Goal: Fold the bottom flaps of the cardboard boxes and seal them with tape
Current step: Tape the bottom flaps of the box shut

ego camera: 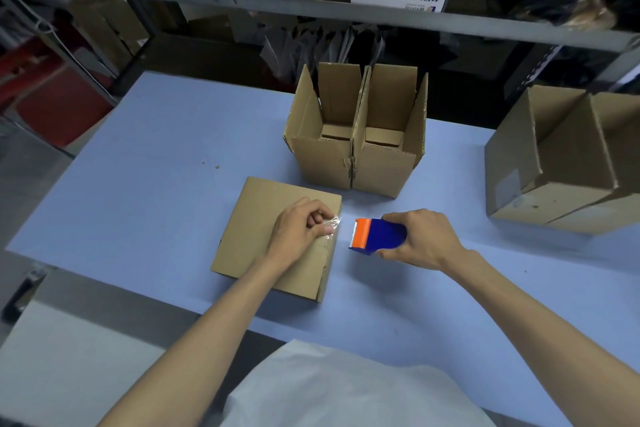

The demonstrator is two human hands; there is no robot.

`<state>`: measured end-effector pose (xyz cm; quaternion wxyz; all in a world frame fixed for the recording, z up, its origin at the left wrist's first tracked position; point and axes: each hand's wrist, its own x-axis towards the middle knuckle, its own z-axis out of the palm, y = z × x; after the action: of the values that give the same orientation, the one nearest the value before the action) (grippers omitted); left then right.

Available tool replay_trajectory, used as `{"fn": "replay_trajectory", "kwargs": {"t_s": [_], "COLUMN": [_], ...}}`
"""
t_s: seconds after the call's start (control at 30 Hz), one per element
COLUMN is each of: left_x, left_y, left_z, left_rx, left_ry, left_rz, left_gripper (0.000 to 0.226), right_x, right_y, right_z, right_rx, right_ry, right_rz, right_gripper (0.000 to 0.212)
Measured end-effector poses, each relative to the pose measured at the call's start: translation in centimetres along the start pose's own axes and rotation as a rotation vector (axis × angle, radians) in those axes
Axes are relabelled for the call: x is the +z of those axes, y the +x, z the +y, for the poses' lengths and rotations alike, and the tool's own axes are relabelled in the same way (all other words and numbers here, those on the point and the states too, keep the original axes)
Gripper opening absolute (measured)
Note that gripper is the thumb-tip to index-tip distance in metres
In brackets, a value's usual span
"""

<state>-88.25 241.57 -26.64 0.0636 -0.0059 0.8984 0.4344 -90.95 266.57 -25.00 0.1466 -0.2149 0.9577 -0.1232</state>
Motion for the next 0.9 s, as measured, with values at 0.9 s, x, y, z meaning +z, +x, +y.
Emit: {"fn": "replay_trajectory", "kwargs": {"t_s": [0.9], "left_x": [0.9], "left_y": [0.1], "left_z": [3.7], "left_rx": [-0.118], "left_ry": [-0.157], "left_rz": [-0.023], "left_gripper": [0.025], "right_x": [-3.8], "right_y": [-3.6], "right_z": [-1.7], "right_rx": [0.018], "right_ry": [0.332], "right_rz": [0.282], "right_gripper": [0.067]}}
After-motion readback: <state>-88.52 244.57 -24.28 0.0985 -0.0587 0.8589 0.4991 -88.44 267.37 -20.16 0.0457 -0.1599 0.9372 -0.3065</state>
